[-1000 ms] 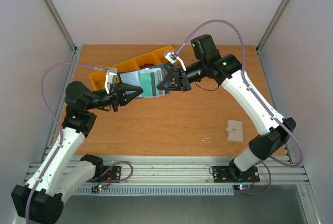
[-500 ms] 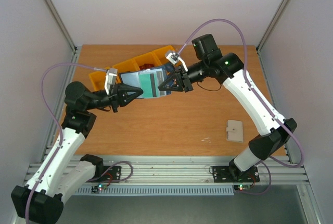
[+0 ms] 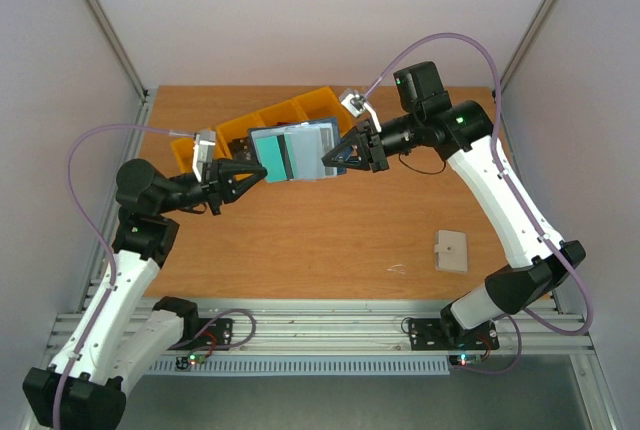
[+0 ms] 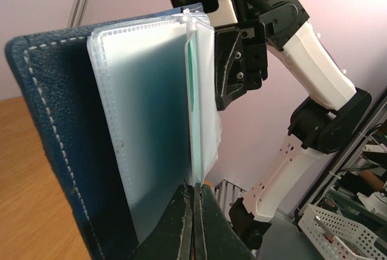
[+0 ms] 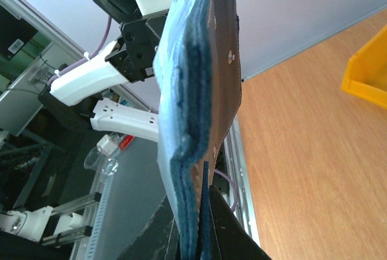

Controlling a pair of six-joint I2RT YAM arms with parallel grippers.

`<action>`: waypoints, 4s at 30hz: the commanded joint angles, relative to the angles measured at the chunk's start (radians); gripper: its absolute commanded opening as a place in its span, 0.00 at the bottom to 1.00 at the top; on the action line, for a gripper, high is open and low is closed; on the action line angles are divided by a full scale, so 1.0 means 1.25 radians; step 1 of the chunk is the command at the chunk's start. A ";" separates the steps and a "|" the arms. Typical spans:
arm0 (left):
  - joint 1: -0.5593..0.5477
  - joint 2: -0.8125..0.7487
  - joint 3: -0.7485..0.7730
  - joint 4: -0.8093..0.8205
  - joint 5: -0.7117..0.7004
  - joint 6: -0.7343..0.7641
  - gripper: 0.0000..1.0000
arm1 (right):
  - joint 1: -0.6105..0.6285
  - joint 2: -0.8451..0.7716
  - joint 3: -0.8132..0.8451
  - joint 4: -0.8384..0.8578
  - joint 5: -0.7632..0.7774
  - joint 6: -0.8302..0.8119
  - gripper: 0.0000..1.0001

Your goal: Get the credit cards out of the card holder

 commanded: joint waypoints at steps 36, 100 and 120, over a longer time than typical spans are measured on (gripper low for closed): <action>0.012 -0.220 -0.208 -0.156 -0.235 2.082 0.00 | -0.165 -0.015 -0.039 0.041 0.097 0.035 0.01; 0.509 0.883 0.347 -0.316 -0.082 2.628 0.21 | -0.299 0.214 0.166 -0.058 0.060 0.018 0.01; 0.502 0.745 0.258 -0.230 -0.042 2.539 0.52 | -0.295 0.183 0.162 -0.056 0.065 0.013 0.01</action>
